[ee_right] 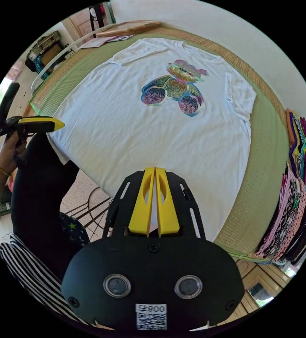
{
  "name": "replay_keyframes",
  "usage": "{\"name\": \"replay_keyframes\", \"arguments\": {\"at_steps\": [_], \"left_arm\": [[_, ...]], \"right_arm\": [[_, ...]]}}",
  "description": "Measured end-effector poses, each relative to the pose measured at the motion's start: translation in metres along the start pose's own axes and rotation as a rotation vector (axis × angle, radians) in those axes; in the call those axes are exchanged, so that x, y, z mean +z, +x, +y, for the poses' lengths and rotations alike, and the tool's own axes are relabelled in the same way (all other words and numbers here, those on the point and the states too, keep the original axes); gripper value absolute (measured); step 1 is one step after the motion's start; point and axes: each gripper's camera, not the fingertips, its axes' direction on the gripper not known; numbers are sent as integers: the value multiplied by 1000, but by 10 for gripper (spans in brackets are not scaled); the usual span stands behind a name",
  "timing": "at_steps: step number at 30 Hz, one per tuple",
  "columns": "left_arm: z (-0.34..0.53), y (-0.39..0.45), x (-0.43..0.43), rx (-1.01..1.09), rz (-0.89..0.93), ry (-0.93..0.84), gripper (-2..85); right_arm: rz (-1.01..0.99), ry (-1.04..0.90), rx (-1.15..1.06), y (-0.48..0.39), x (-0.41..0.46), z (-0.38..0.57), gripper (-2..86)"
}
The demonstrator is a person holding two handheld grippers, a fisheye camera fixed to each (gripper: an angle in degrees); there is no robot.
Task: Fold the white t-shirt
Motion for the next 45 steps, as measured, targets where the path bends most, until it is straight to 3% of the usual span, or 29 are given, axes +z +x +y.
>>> {"name": "replay_keyframes", "arguments": {"at_steps": [4,9,20,45], "left_arm": [[6,7,-5,-1,4,17,3],[45,-18,-22,-116,11,60,12],[97,-43,-8,-230,23,48,47],[86,-22,52,-180,-87,-121,70]], "right_arm": [[-99,-17,45,17,-12,14,2],[-177,108,190,67,-47,84,3],[-313,137,544,157,-44,225,38],[-299,-35,487,206,-11,219,83]]}}
